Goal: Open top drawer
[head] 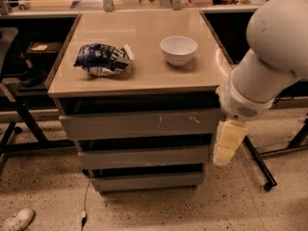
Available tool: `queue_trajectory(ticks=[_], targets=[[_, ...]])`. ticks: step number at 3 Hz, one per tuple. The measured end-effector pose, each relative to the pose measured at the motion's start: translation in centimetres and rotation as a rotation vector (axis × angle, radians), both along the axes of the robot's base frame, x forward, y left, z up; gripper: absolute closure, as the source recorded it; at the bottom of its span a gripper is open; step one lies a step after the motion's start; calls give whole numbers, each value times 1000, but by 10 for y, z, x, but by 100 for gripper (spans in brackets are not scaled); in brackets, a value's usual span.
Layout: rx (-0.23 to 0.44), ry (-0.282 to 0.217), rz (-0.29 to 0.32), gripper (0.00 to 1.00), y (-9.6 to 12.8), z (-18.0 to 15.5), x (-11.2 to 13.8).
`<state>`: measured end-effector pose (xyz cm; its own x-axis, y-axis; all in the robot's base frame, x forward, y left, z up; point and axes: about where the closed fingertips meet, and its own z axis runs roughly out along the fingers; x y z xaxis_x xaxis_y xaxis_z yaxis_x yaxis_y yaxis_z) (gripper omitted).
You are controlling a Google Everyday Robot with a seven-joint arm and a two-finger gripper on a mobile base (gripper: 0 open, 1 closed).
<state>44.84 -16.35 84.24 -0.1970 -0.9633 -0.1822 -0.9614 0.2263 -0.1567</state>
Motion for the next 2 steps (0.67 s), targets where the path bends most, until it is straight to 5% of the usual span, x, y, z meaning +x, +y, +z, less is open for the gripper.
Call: queue_trajectory(ticks=[1, 2], targets=[[7, 52, 12, 0, 17, -48, 10], [6, 51, 12, 0, 17, -48, 10]])
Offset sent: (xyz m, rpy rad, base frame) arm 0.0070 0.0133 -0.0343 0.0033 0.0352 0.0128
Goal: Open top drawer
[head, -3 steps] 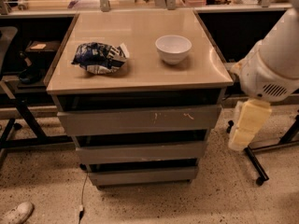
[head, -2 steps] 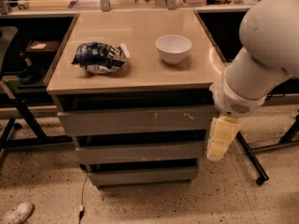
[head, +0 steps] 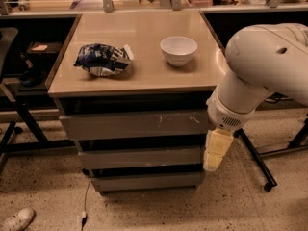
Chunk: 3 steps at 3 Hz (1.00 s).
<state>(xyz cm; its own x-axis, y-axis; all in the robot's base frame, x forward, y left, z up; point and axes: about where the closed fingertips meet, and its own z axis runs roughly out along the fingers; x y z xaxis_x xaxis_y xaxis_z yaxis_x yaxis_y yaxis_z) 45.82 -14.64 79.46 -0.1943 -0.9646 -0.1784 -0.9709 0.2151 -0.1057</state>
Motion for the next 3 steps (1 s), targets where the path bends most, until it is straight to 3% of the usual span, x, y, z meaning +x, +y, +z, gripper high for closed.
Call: queue_trajectory(ticks=[1, 3], targets=[[18, 16, 4, 0, 14, -24, 4], [48, 11, 8, 0, 46, -76, 50]])
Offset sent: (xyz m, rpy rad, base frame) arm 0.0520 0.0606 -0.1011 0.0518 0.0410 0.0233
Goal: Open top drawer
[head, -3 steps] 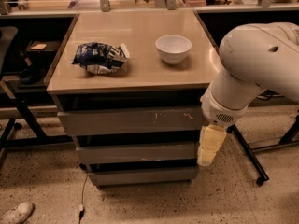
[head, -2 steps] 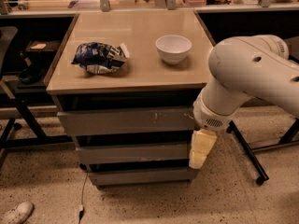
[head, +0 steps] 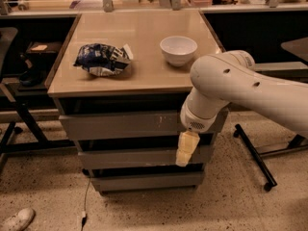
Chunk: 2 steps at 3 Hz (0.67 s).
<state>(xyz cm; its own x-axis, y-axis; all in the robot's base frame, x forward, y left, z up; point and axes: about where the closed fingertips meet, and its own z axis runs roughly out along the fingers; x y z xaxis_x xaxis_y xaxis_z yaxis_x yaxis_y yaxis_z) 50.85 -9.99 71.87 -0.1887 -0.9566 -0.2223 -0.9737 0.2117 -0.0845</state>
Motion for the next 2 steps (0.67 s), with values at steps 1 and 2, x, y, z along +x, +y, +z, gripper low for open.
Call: queue_trajectory(ticks=[1, 2], targets=[[9, -14, -3, 0, 9, -15, 23], [-6, -31, -6, 0, 10, -25, 46]])
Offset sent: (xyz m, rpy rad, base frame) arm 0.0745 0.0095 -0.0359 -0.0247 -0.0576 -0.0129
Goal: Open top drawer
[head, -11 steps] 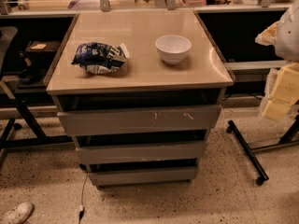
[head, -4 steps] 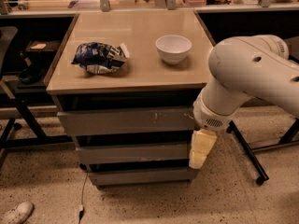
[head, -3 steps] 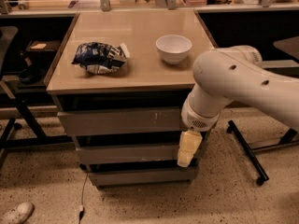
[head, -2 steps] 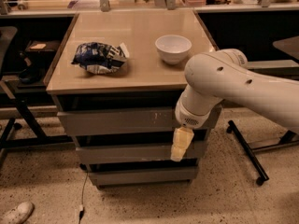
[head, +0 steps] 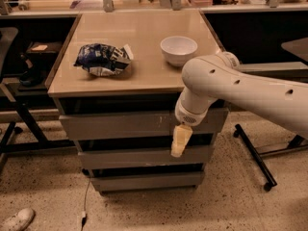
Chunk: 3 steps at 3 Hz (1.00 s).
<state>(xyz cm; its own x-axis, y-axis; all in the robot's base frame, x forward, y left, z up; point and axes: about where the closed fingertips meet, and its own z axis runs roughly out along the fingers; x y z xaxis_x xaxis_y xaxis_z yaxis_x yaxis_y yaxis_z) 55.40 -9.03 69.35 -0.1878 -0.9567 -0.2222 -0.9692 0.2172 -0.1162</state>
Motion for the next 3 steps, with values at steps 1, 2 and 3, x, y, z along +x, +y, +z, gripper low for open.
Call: queue_trajectory(ticks=[1, 2, 3], targets=[[-9, 1, -15, 0, 4, -26, 35], [-9, 6, -16, 0, 5, -31, 39], [-9, 20, -16, 0, 5, -39, 40]])
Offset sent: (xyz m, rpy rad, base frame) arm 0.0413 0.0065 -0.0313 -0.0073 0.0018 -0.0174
